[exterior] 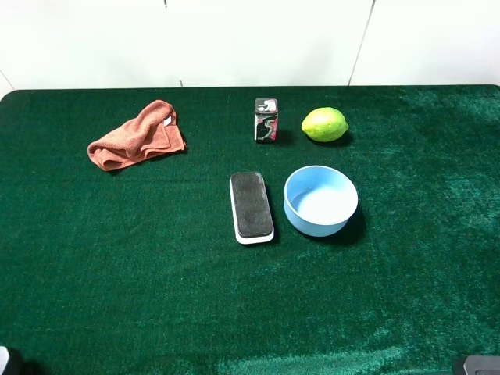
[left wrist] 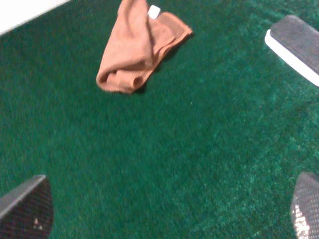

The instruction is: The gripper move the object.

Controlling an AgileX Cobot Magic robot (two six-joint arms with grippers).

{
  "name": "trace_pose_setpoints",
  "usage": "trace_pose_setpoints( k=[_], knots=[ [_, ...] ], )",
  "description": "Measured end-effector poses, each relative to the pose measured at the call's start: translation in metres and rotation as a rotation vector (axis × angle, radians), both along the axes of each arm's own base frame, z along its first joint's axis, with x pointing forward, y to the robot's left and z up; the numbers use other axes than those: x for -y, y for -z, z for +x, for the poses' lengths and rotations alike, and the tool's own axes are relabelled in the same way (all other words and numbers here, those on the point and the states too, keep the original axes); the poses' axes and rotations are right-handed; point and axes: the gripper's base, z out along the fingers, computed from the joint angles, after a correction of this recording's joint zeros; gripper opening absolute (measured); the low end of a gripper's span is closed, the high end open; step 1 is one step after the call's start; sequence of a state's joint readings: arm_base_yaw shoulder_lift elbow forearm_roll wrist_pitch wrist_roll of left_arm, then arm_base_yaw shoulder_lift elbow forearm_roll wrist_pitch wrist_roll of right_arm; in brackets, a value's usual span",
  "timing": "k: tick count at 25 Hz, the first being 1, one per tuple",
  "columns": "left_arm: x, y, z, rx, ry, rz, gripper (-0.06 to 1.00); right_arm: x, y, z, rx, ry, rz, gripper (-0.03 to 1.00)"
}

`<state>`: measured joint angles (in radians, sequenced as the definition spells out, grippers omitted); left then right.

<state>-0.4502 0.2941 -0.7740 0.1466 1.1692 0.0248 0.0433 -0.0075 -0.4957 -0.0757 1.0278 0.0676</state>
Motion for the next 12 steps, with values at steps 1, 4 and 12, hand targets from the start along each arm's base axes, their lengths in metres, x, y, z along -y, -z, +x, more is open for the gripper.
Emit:
trace_pose_setpoints(
  k=[1,4,12],
  knots=[
    [-0.001,0.004,-0.003,0.002,-0.025,-0.008,0.97,0.0,0.0,0.0,0.0,0.0,0.0,0.69],
    [-0.002,0.017,-0.01,0.005,-0.093,-0.026,0.97,0.0,0.0,0.0,0.0,0.0,0.0,0.69],
    [0.001,0.05,-0.02,0.024,-0.264,-0.077,0.97,0.0,0.0,0.0,0.0,0.0,0.0,0.69]
  ],
)
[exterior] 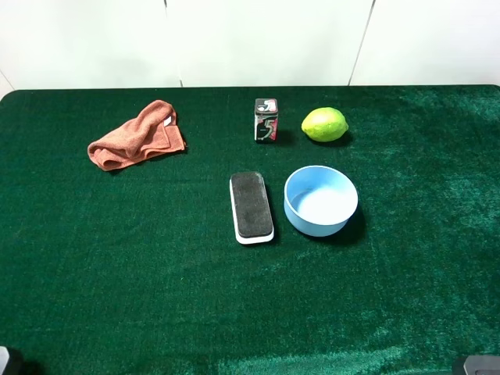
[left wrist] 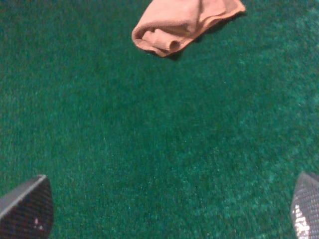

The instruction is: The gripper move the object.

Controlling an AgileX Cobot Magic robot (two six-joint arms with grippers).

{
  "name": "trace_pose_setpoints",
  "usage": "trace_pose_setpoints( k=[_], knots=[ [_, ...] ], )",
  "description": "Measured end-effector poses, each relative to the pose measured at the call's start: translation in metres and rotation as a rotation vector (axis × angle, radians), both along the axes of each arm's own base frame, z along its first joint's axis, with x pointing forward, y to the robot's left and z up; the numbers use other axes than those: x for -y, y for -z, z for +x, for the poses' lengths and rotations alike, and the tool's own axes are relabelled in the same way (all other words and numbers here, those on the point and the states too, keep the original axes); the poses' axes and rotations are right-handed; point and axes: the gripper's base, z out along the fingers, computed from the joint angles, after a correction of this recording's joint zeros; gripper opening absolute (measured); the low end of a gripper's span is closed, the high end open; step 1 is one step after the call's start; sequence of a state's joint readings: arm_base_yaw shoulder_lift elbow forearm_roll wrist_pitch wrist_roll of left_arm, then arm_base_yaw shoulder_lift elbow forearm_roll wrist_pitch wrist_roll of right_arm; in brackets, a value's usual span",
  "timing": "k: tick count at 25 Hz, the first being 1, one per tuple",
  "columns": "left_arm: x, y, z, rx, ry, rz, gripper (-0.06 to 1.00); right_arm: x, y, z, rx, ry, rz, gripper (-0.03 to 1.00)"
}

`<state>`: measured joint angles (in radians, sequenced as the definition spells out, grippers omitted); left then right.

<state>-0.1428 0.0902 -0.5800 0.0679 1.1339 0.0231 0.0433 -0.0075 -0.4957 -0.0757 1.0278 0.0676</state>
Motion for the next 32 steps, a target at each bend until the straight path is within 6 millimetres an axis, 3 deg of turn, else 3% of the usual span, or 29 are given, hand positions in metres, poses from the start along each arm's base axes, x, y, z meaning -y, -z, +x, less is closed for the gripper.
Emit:
trace_pose_setpoints(
  k=[6,32],
  knots=[
    [0.003,0.016,0.0,0.061,-0.044,-0.002,0.97,0.0,0.0,0.0,0.0,0.0,0.0,0.69],
    [0.004,0.016,-0.004,0.092,-0.037,0.004,0.97,0.0,0.0,0.0,0.0,0.0,0.0,0.69]
  ],
)
